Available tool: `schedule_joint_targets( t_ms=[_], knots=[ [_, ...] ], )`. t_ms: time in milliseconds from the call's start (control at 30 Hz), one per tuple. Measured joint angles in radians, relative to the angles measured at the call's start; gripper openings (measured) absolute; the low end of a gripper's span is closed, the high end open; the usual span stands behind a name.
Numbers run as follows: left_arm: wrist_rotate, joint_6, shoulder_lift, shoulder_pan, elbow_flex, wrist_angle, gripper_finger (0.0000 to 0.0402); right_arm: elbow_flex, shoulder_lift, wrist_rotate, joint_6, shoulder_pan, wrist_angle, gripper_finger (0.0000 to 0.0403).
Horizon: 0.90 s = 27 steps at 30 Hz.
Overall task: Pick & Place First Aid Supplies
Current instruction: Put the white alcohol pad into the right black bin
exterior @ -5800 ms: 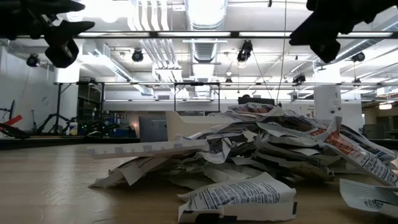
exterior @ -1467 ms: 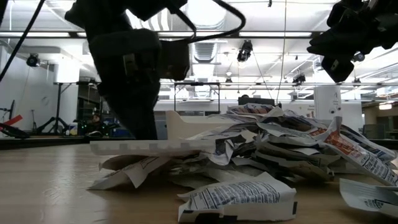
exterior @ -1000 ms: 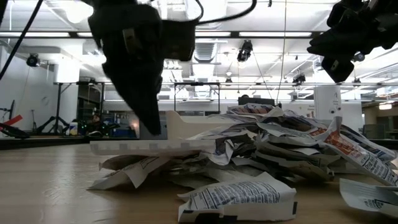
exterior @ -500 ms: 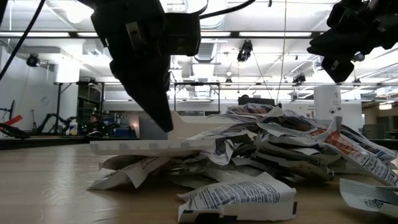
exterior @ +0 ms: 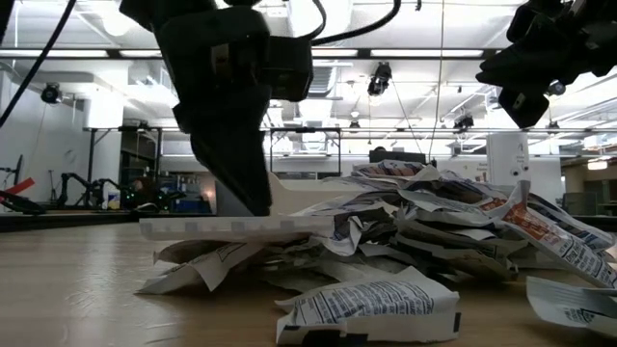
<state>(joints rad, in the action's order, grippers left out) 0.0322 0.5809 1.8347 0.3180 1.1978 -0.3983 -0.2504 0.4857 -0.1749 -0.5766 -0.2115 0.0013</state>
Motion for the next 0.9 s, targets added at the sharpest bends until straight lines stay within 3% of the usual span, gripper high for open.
schedule_joint_targets(
  t_ms=[500, 900],
  knots=[
    [0.016, 0.032, 0.057, -0.004, -0.036, 0.058, 0.0122, 0.000, 0.000, -0.003, 0.000, 0.000, 0.000, 0.0057],
    [0.011, 0.042, 0.063, -0.019, -0.038, 0.059, 0.0006, 0.000, 0.000, -0.003, 0.000, 0.000, 0.000, 0.0057]
  ],
)
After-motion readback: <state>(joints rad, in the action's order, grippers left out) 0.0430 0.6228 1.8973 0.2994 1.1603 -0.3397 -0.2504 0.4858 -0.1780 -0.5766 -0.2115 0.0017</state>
